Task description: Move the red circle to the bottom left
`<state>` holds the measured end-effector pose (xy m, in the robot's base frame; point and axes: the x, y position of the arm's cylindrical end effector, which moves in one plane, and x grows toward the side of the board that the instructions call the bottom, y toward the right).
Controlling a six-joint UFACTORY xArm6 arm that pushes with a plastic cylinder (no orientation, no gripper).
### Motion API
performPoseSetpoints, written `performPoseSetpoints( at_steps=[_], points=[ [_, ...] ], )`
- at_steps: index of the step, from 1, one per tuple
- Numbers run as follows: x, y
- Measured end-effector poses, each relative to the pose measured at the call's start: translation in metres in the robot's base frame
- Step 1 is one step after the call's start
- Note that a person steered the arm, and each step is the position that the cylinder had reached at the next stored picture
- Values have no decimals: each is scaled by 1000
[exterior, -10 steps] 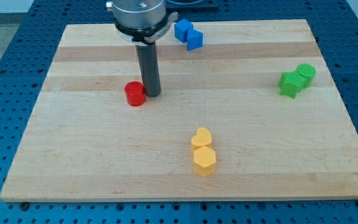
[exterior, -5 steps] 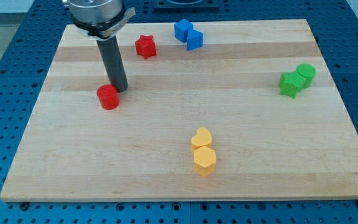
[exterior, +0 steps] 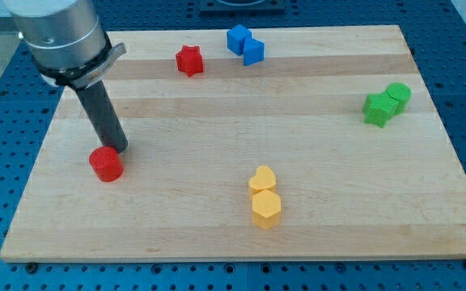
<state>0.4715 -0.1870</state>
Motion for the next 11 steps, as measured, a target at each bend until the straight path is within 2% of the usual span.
performPoseSetpoints(
  at_steps=[2,6,8,11],
  points=[
    [35,-1],
    [49,24],
    [85,31],
    [77,28]
  ],
)
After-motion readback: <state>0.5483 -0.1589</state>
